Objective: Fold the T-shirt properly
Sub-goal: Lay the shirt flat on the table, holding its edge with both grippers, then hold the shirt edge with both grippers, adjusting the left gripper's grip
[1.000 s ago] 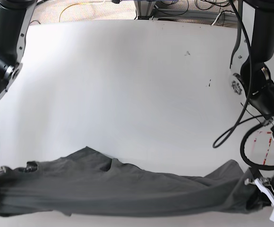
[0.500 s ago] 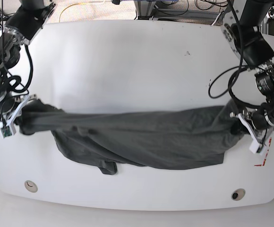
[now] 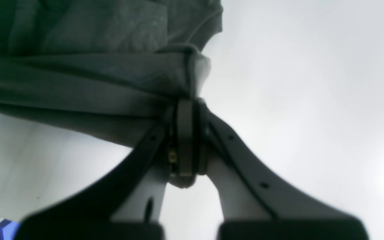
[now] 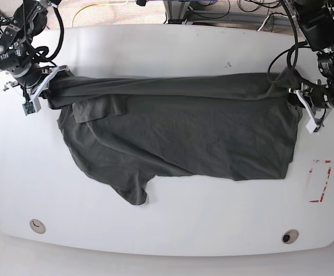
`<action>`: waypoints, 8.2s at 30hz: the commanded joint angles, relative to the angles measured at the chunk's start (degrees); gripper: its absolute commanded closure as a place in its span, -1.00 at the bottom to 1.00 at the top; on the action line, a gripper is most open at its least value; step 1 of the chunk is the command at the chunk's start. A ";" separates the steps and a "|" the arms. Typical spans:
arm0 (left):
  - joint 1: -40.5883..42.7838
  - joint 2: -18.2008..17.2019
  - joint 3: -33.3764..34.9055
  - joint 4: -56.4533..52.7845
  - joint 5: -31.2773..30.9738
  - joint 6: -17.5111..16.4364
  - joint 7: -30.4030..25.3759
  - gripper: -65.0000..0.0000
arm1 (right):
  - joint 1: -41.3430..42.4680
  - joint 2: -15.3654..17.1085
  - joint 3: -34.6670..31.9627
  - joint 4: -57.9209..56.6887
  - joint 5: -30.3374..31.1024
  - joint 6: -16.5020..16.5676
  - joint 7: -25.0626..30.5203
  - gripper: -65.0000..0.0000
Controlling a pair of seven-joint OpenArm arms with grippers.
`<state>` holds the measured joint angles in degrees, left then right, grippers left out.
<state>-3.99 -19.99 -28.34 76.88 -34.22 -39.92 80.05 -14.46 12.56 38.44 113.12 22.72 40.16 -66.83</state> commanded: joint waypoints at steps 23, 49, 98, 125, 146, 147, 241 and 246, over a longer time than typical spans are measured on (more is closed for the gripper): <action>-3.35 -4.50 -0.28 0.88 -3.63 -0.08 -0.05 -0.08 | -3.08 -1.52 0.29 1.12 -0.43 -0.16 1.82 1.00; 18.45 -9.95 2.01 24.26 -26.75 -0.08 -0.05 -0.08 | -2.64 -3.46 0.20 1.21 -0.43 -0.16 1.82 1.00; 15.55 3.24 2.18 24.96 10.35 4.98 -6.42 -0.08 | -2.55 -3.55 0.20 1.21 -0.43 -0.16 1.90 1.00; 13.44 3.24 3.24 18.46 10.17 -0.08 -6.07 0.51 | -2.55 -3.55 0.38 1.21 -0.43 -0.16 1.90 1.00; 14.76 2.89 7.63 24.09 10.52 -0.08 -5.28 0.13 | -2.55 -3.63 0.29 1.21 -0.43 -0.16 1.90 1.00; 14.76 2.89 7.63 24.09 10.52 -0.08 -4.93 0.09 | -2.55 -3.63 0.29 1.21 -0.43 -0.16 1.90 1.00; 15.55 -0.54 7.46 28.66 6.22 -0.08 -5.28 0.97 | -1.76 -3.72 0.29 1.12 -0.35 -0.16 1.90 1.00; 16.34 -0.54 7.46 32.26 6.13 -0.08 -5.28 0.97 | -1.76 -3.72 0.29 1.12 -0.35 -0.16 1.90 1.00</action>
<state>12.60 -19.66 -20.47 107.48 -28.12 -39.94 74.98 -16.58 8.12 38.54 113.21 21.82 40.10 -66.02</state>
